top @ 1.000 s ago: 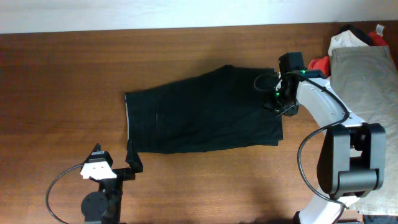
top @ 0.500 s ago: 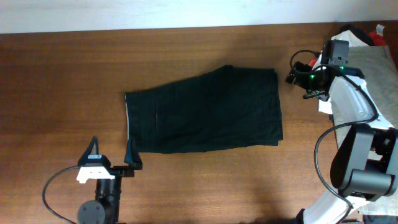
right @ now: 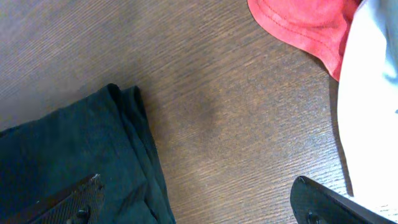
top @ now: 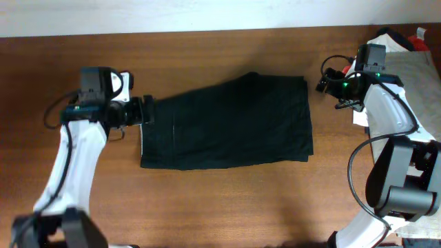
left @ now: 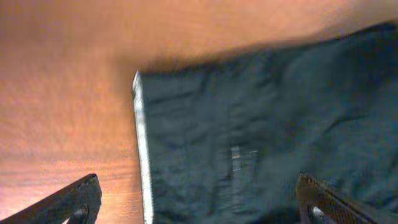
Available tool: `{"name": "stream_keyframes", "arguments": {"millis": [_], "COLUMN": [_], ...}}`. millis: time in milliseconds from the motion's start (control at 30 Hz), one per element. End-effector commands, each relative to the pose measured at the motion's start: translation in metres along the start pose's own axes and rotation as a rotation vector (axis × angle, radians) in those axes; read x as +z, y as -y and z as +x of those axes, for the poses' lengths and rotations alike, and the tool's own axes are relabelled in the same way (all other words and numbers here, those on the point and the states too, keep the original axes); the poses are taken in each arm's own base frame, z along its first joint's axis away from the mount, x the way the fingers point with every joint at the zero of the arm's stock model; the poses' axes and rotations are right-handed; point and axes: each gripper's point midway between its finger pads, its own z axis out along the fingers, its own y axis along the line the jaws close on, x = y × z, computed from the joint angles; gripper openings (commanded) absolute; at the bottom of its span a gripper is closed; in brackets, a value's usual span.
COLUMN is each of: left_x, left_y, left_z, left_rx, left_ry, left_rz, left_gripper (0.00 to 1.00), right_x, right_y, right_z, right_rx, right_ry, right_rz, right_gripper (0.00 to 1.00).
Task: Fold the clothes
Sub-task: 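Grasp the left end of the trousers with the left gripper, then lift and fold the trousers' left end rightward over the middle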
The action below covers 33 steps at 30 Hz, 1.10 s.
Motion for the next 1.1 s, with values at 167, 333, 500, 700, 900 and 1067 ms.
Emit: {"name": "stream_keyframes", "arguments": {"millis": [167,333,500,700,900,1067], "left_x": [0.084,0.106,0.120,0.121,0.019,-0.065], "left_y": [-0.032,-0.028,-0.033,-0.096,-0.159,-0.075], "left_z": [0.074,0.105,0.118,0.124,0.031,-0.062], "left_rx": [-0.146,-0.169,-0.155,-0.249,-0.446,-0.277], "left_ry": [-0.355,-0.471,-0.508,-0.523,-0.456,-0.286], "left_rz": [0.196,0.267,0.260,-0.071,-0.258,-0.270], "left_gripper": [0.95,0.95,0.57,0.01,0.01,0.01], "right_x": [-0.004,-0.004,-0.004,-0.004,-0.004,-0.004], "right_y": [-0.001,-0.001,-0.001,-0.001,-0.001,-0.001], "right_z": [-0.006,-0.006,-0.006,-0.006,-0.006,-0.006], "right_rx": [-0.001,0.000,0.000,0.000,0.000,0.000], "right_ry": [0.018,0.019,0.018,0.018,0.019,0.018], "right_rz": [-0.001,-0.001,-0.001,-0.001,-0.002,-0.001], "right_gripper": [0.99,0.99,0.99,0.99,0.99,0.99]}}
